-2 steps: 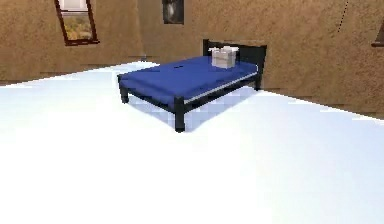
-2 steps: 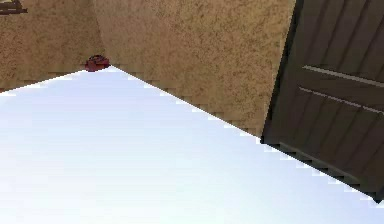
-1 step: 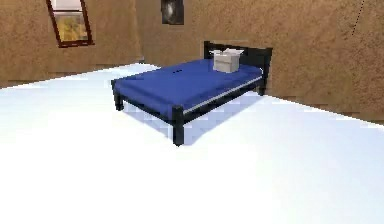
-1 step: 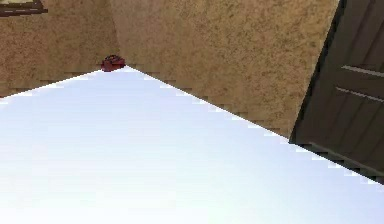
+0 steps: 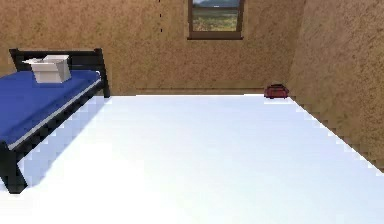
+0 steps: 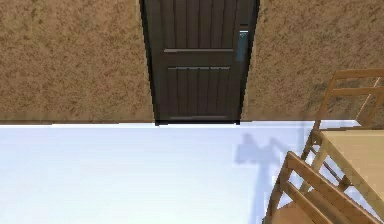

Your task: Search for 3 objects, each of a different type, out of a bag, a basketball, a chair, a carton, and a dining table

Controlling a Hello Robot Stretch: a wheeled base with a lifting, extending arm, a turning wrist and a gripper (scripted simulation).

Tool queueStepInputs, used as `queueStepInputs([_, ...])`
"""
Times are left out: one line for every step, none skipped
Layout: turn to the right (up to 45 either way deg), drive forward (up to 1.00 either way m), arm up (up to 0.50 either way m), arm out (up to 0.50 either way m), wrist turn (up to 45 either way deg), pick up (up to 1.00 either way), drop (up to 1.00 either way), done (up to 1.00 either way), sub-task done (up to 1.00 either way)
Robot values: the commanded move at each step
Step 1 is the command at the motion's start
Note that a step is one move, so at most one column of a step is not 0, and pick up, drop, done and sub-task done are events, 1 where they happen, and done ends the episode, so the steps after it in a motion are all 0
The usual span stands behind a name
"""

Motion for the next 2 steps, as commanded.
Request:
queueStepInputs([18.0, 0.00, 0.00, 0.00, 0.0, 0.00, 0.00, 0.00, 0.00])
queueStepInputs([0.0, 0.10, 0.00, 0.00, 0.0, 0.00, 0.00, 0.00, 0.00])
